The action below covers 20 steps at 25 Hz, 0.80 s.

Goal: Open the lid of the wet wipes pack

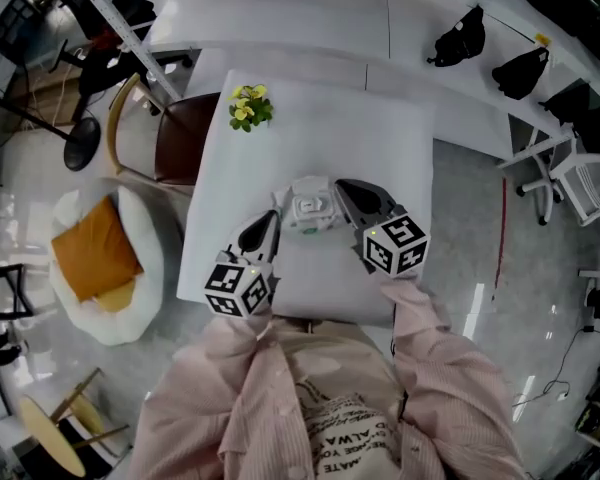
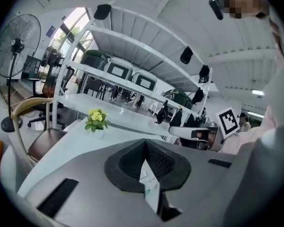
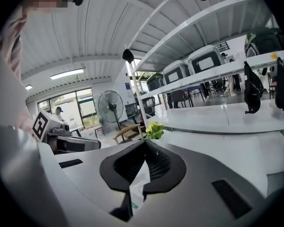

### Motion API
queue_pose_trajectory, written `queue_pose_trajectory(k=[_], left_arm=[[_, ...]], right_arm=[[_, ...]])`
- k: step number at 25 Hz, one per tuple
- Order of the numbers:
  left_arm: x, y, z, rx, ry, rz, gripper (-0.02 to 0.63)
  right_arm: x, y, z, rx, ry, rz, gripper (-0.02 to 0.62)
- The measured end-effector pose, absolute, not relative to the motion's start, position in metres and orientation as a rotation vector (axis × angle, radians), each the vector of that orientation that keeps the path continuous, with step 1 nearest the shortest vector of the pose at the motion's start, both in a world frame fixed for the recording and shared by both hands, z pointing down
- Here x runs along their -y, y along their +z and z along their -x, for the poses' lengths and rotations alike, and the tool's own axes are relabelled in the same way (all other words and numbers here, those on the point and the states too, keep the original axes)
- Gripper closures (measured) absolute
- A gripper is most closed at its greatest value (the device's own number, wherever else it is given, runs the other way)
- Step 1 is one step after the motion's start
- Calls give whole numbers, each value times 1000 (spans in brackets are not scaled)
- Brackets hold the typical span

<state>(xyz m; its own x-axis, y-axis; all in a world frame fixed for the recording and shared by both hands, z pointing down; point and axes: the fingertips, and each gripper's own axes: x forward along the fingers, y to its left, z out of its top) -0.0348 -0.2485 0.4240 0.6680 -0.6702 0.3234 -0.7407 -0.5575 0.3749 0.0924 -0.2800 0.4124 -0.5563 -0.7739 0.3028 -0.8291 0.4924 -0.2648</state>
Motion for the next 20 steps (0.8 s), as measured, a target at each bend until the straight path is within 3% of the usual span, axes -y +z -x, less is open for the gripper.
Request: queue_pose_trajectory(k=[20], left_arm=[[229,333,56,1228,74,-2597,606]], right_arm=[[232,305,-121,2737,401,-1632,595]])
